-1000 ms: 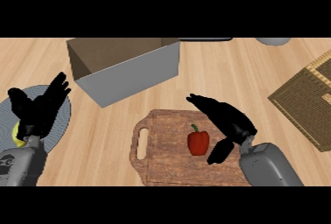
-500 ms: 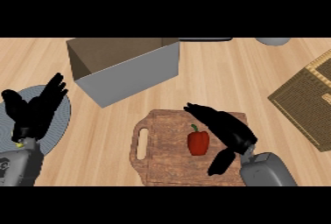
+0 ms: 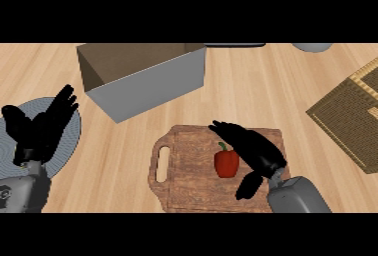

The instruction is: Pick the bell pepper from the cutting board and place it in the basket

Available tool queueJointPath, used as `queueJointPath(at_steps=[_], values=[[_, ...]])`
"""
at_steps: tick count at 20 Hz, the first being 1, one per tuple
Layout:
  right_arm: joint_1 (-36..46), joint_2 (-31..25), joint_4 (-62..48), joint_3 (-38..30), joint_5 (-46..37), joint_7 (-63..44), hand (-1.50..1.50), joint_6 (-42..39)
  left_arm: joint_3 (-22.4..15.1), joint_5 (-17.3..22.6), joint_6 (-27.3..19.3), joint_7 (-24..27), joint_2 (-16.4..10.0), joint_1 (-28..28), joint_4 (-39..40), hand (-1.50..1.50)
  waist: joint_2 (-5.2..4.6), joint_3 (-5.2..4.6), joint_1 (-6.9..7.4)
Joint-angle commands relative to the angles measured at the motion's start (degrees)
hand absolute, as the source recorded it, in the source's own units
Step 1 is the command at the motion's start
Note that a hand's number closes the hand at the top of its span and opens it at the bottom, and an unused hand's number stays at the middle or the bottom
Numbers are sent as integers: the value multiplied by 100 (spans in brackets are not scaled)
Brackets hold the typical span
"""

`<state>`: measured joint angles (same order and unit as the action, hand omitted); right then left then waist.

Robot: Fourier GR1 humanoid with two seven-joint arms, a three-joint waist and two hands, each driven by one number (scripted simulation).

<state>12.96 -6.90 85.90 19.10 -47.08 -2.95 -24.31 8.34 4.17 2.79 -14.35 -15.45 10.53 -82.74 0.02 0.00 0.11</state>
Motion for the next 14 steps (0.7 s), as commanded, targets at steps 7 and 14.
queueJointPath(at_steps=[7, 14], values=[[276, -105, -906, 267, -829, 731, 150, 446, 109, -87, 30, 242, 95, 150, 335, 0, -3, 0, 5], [-24, 204, -618, 437, -1136, 555, 150, 330, 127, -149, 111, 53, 90, -115, -11, 0, 2, 0, 1]])
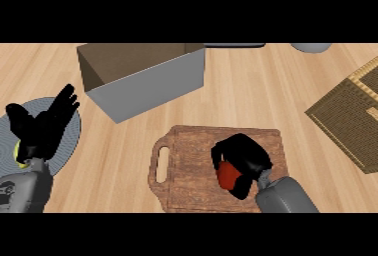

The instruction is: Pick the bell pepper from the cutting board and place it in the basket

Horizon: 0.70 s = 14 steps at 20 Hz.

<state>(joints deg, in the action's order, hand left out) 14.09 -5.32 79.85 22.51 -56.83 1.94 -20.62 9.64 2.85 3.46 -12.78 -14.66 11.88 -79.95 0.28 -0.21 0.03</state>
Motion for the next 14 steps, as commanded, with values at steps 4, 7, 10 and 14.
queueJointPath(at_steps=[4, 7, 10, 14], values=[[153, 169, -617, -42, -344, 243, 150, 244, 199, 173, 333, -115, -198, -187, -211, 0, -28, 22, 21], [347, 514, -474, -654, 123, -2098, 150, 792, 12, -35, -13, -42, 56, 37, -37, 0, -56, 22, 55], [312, 522, -447, -1313, 178, -3240, 150, 1583, -20, 1, 50, -87, 55, 15, -99, 0, -64, 34, 3], [817, 528, -517, -1032, 746, -4592, 150, 2804, -120, -22, 146, -6, 81, 140, 5, 0, -100, 36, 308]])
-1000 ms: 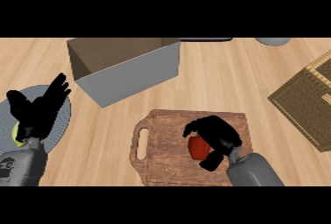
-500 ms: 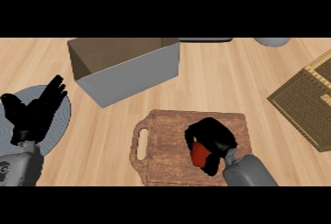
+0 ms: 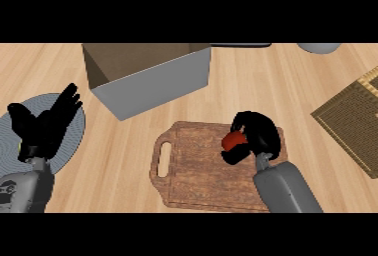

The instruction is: Pick the bell pepper from the cutting board and place it in the basket

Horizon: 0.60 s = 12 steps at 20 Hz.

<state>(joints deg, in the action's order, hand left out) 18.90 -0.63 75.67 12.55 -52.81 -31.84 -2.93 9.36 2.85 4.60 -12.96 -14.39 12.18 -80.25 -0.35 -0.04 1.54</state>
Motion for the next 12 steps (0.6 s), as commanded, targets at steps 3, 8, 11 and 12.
queueJointPath(at_steps=[3, 8, 11, 12], values=[[870, 61, -7, 135, 654, -1500, 150, 2337, -134, -22, 56, -48, 63, 207, 58, 0, -34, 23, 258], [2116, 62, -122, 775, -69, -2274, 150, 3710, -124, -12, 14, -271, 58, 366, 112, 0, 8, 1, 211], [2837, 62, -256, 972, -813, -3417, 150, 3839, -171, -156, -70, -39, 113, 194, 147, 0, 43, -12, 130], [2940, 62, -408, 1137, -964, -3797, 150, 3895, -70, -95, -126, -116, 97, 350, 208, 0, 37, -9, 81]])
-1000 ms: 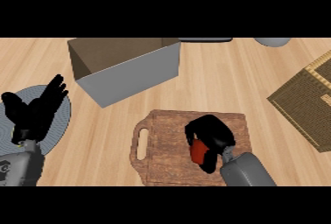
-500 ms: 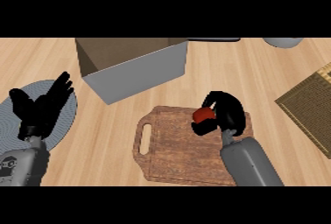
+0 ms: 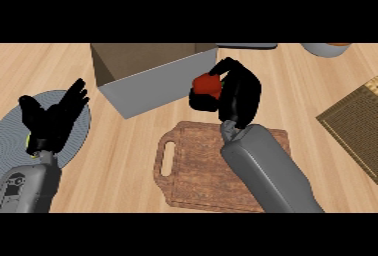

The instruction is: Pick the bell pepper from the cutting board and place it in the basket

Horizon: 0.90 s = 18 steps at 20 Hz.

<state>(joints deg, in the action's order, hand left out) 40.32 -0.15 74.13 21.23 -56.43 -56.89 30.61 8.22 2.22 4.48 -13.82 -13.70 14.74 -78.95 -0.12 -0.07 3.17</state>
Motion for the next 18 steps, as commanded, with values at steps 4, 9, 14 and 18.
queueJointPath(at_steps=[4, 9, 14, 18], values=[[1411, 13, -557, 235, -1151, -2144, 150, 265, 64, -44, -74, 169, 39, -101, 152, 0, 22, -7, -134], [2112, 13, -745, -368, -1477, -2311, 150, -565, 11, -138, -179, -15, 21, -210, -194, 0, 34, 2, -197], [2574, -101, -878, -1233, -1795, -2012, 150, -955, 227, -23, -48, 215, -123, -101, 156, 0, 21, 0, -317], [2937, -391, -1256, -1772, -2022, -1782, 150, -945, 265, 120, 138, 109, -207, -233, -6, 0, 18, 3, -260]])
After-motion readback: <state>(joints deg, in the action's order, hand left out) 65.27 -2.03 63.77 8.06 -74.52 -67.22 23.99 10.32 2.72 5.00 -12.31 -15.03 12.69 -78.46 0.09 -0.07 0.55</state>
